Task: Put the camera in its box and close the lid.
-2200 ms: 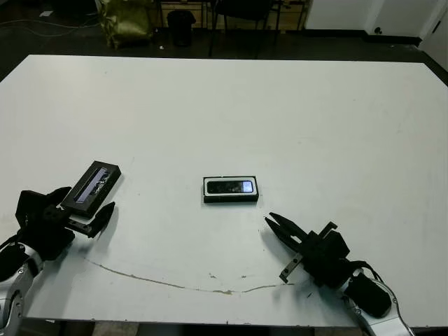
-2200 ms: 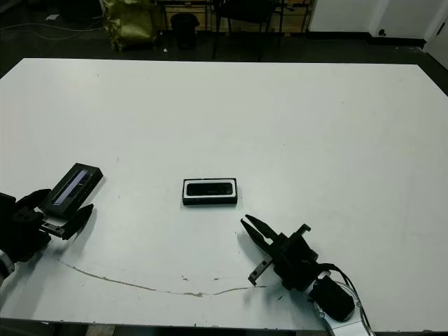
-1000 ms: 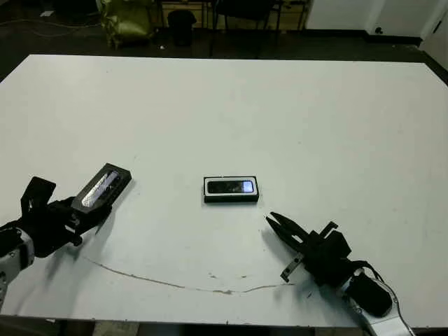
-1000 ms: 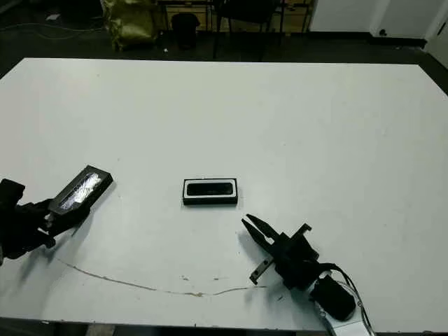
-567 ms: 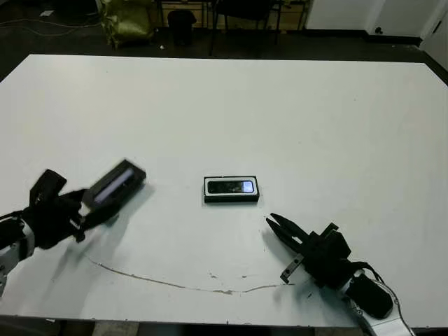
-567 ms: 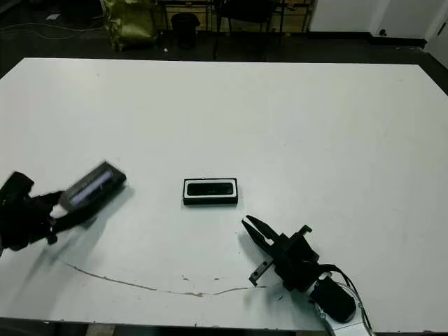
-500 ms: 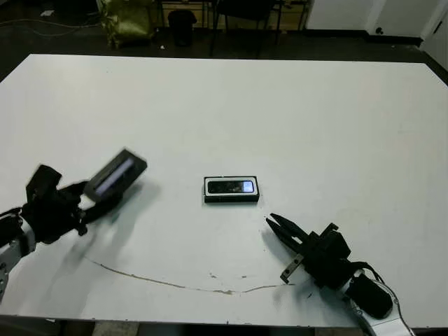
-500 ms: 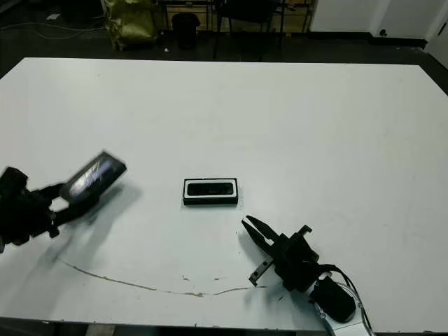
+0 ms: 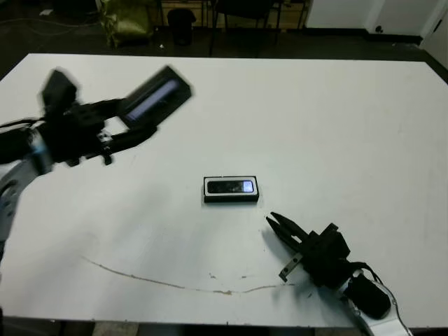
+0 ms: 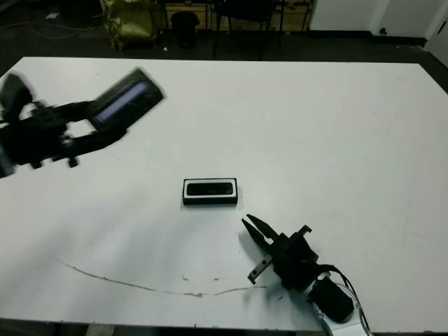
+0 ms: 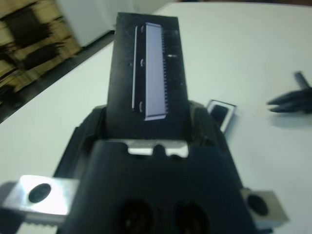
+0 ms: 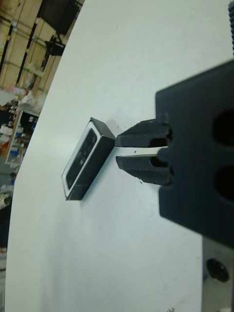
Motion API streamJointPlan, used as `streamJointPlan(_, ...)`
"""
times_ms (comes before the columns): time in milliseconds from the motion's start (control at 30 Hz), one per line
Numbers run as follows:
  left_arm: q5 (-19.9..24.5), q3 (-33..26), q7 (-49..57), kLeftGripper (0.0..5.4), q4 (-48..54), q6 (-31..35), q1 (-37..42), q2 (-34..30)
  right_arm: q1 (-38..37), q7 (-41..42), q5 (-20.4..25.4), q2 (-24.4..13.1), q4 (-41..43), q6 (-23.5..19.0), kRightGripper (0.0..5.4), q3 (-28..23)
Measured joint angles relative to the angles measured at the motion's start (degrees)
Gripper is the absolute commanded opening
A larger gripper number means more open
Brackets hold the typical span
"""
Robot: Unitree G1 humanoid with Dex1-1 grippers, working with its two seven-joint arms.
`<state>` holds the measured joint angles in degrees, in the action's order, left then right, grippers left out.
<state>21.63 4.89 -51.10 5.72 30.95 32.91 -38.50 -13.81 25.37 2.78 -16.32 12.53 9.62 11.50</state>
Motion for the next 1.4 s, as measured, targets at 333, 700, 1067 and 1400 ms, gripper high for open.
streamJointPlan(333,-7.2,13.6,-12.5,2.41,-14.1,-6.8,11.2,7.7,-1.0,-1.5,-0.3,1.0,1.1,-0.9,0.0,-0.2)
streamJointPlan(700,-13.8,17.3,-22.5,2.41,-35.7,-17.3,20.2,14.7,-2.6,-3.2,-0.9,1.7,3.4,-2.3,0.0,0.5)
streamJointPlan(1067,-20.5,17.6,-25.9,2.41,-53.6,-27.0,27.1,21.0,-3.5,-4.4,-3.3,1.8,6.2,-5.6,0.0,1.4)
streamJointPlan(1400,-23.4,17.6,-30.7,2.41,-57.7,-27.9,29.6,23.1,-3.1,-4.4,-3.4,1.8,5.2,-5.1,0.0,1.4)
